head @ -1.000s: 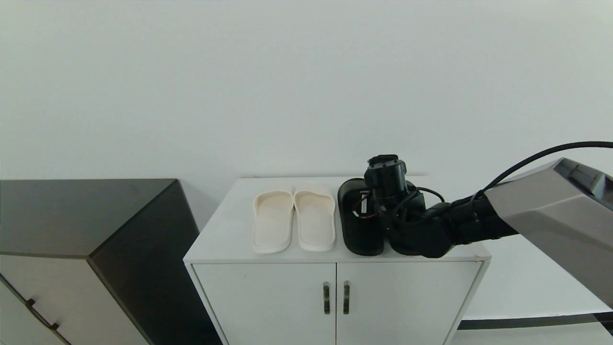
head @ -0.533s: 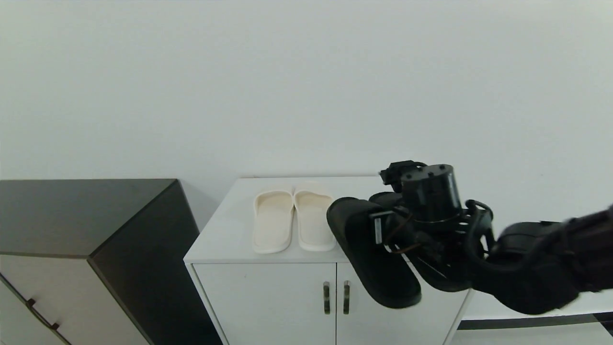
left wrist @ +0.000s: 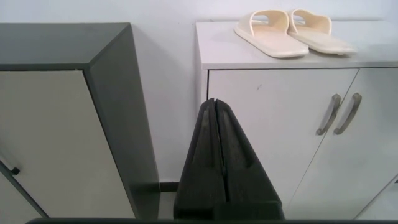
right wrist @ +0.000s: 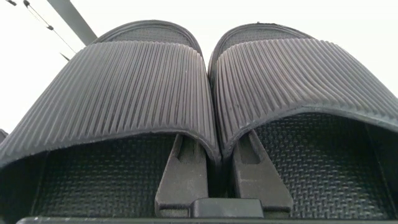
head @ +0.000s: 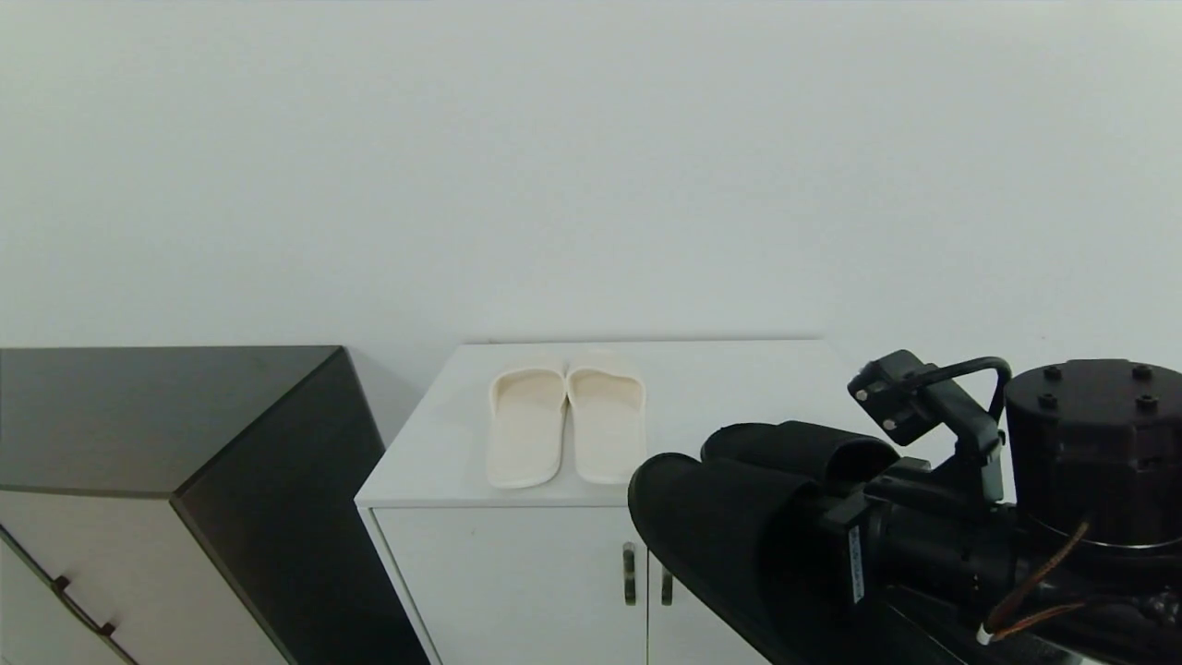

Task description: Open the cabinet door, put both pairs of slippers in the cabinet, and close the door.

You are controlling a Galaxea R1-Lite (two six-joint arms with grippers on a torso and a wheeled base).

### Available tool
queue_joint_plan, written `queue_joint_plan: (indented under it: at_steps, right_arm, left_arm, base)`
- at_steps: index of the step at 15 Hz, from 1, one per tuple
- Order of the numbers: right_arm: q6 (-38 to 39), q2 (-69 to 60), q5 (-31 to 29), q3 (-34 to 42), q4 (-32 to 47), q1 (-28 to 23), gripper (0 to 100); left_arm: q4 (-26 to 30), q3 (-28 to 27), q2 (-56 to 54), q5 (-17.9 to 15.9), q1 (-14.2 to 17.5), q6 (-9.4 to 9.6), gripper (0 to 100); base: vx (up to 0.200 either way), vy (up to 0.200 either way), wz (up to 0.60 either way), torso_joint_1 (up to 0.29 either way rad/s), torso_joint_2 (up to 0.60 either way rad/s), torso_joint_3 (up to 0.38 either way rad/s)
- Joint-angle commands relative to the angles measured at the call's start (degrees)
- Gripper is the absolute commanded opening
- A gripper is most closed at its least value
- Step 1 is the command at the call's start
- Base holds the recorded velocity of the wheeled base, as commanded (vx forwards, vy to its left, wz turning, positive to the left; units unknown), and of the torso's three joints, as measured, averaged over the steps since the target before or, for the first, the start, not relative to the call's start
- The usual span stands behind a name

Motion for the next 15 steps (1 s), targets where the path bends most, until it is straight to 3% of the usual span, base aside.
queue_joint_plan:
  at_steps: [1,3,10,15]
  right_arm:
    - [-0.1,-1.6,0.0,0.6,0.0,0.3,0]
    - [-0.1,-1.6,0.1,0.7,0.0,0.6,0]
    - [-0.7,-1.5,0.9,1.8,-0.1,0.6,0]
    - [-2.7,-1.4,0.9,2.9,-0.1,0.6,0]
  left_arm:
    - [0.0,0.0,0.0,0.0,0.0,-0.01,0]
    - [0.0,0.0,0.0,0.0,0.0,-0.01,0]
    - [0.0,0.0,0.0,0.0,0.0,-0.01,0]
    - [0.0,0.0,0.0,0.1,0.0,-0.01,0]
  base:
    - [0.0,0.0,0.0,0.0,0.0,0.0]
    - [0.0,0.0,0.0,0.0,0.0,0.0]
    - [-0.2,0.0,0.0,0.0,0.0,0.002]
    - [0.0,0.0,0.0,0.0,0.0,0.0]
